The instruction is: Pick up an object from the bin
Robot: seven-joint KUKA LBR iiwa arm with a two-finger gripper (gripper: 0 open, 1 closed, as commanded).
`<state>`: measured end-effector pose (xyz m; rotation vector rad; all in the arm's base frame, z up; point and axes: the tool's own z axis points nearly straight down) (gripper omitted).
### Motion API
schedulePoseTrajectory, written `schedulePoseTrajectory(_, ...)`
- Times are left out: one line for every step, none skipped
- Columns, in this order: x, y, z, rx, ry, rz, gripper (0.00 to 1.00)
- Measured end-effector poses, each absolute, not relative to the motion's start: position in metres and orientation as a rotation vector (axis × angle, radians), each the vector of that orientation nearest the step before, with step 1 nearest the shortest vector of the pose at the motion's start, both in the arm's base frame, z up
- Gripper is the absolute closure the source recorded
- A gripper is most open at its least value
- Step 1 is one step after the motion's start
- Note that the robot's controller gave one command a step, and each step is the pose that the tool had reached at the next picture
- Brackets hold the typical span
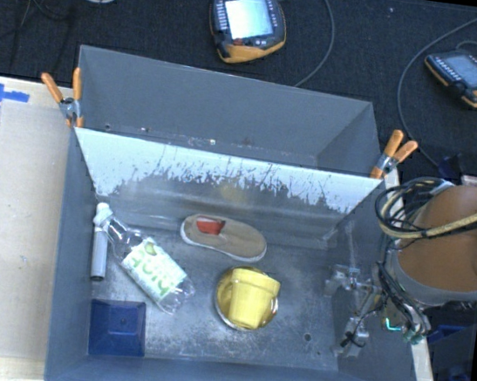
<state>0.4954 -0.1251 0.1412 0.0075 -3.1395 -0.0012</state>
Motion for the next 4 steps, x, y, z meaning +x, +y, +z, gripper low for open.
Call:
schedulePoseTrajectory(0.507,-0.062,0.193,1.026,-2.971,-0.003,0.00)
schedulePoseTrajectory(0.557,0.037,0.141,1.228,-2.894,-0.010,0.00)
schedulePoseTrajectory(0.524,0.019,0.091,1.460,-2.778,-0.015,0.00)
schedulePoseTrajectory(0.525,0.019,0.092,1.461,-2.779,-0.014,1.00)
